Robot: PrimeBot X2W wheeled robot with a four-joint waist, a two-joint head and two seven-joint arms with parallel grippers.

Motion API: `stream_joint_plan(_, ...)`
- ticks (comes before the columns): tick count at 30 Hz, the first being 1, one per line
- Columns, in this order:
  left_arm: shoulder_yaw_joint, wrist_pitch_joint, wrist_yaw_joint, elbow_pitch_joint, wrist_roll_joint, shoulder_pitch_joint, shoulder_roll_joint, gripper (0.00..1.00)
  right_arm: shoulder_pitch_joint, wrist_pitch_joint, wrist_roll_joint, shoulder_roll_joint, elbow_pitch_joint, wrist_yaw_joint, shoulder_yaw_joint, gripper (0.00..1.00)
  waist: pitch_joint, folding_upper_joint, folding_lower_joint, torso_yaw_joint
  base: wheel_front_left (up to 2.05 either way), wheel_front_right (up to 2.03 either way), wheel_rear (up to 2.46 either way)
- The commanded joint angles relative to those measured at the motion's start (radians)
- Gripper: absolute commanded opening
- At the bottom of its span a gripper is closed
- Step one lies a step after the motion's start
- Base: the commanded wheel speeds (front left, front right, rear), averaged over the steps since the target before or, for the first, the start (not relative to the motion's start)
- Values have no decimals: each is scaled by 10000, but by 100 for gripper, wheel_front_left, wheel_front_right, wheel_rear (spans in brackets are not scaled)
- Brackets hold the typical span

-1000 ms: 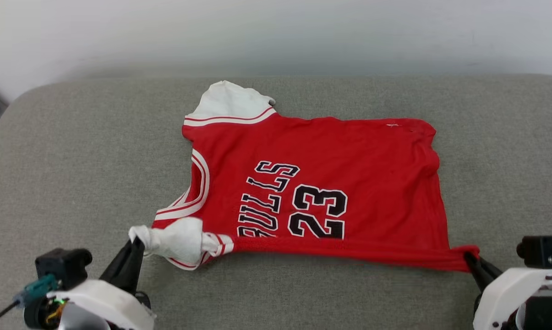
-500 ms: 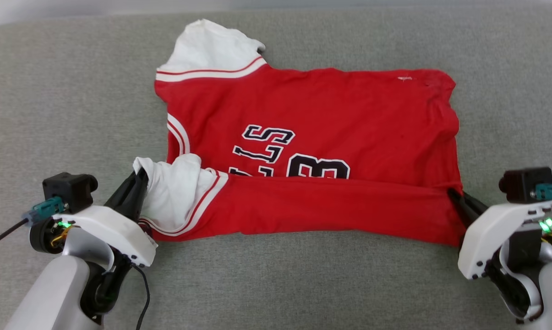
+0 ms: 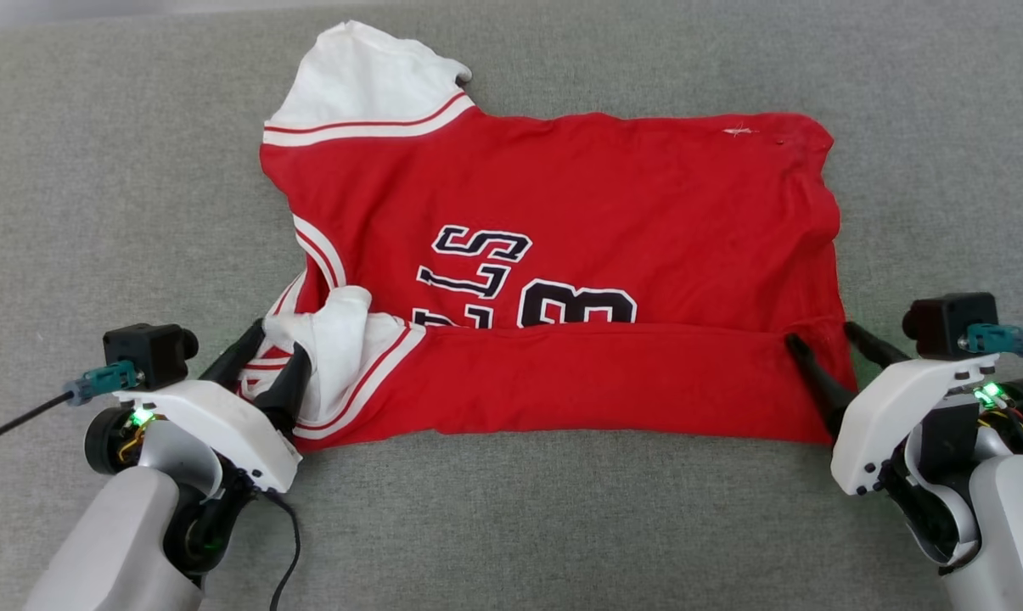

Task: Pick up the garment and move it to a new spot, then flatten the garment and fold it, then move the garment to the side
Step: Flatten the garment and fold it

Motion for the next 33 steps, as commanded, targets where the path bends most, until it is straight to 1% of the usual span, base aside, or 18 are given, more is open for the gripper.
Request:
stream_joint_plan(1, 39, -67, 61, 70, -31, 31, 27, 100, -21, -167, 29, -63, 31, -8, -13, 100, -98, 0, -1, 15, 0, 0, 0)
stream_joint_plan(4, 183, -142, 174, 36, -14, 125, 246, 100, -158, -1041, 89, -76, -166, -7, -72, 100, -335, 0, -1, -4, 0, 0, 0)
stream_joint_plan(6, 284, -59, 355, -173, -9, 239, 388, 100, -173, -1648, 59, -103, -343, -7, -143, 100, -558, 0, -1, -13, 0, 0, 0)
stream_joint_plan(9, 444, 293, 662, -551, -59, 486, 813, 100, 42, -2324, -30, -60, -625, -7, -280, 100, -924, 0, -1, -16, 0, 0, 0)
stream_joint_plan(10, 489, 749, 791, -906, -153, 679, 1124, 100, 214, -2600, -119, 4, -831, -8, -372, 100, -1136, 0, -1, -26, 0, 0, 0)
stream_joint_plan(12, 431, 1486, 896, -1334, -262, 899, 1524, 100, 417, -2672, -146, 97, -1004, -7, -419, 100, -1314, 0, -1, -39, 0, 0, 0)
stream_joint_plan(16, 485, 3050, 1061, -2334, -872, 1381, 2203, 100, 786, -2552, -227, 259, -1330, -7, -444, 100, -1456, 0, -1, -130, 0, 0, 0)
stream_joint_plan(19, 460, 4107, 1276, -2970, -1315, 1816, 2587, 100, 940, -2423, -268, 425, -1512, -7, -432, 100, -1400, 0, -1, -261, 0, 0, 0)
stream_joint_plan(24, 535, 4986, 1541, -3535, -1917, 2182, 2798, 100, 964, -2347, -282, 664, -1603, -7, -435, 100, -1007, 0, -1, -525, 0, 0, 0)
stream_joint_plan(26, 528, 5226, 1535, -3536, -2133, 2259, 2800, 100, 885, -2333, -318, 687, -1616, -8, -398, 100, -809, 0, -1, -650, 0, 0, 0)
stream_joint_plan(30, 637, 5368, 1501, -3357, -2348, 2074, 2833, 100, 722, -2421, -361, 682, -1710, -7, -394, 100, -411, 0, -1, -859, 0, 0, 0)
stream_joint_plan(33, 514, 5648, 1441, -3075, -2506, 2006, 2775, 100, 640, -2504, -375, 678, -1780, -7, -404, 100, -211, 0, -1, -978, 0, 0, 0)
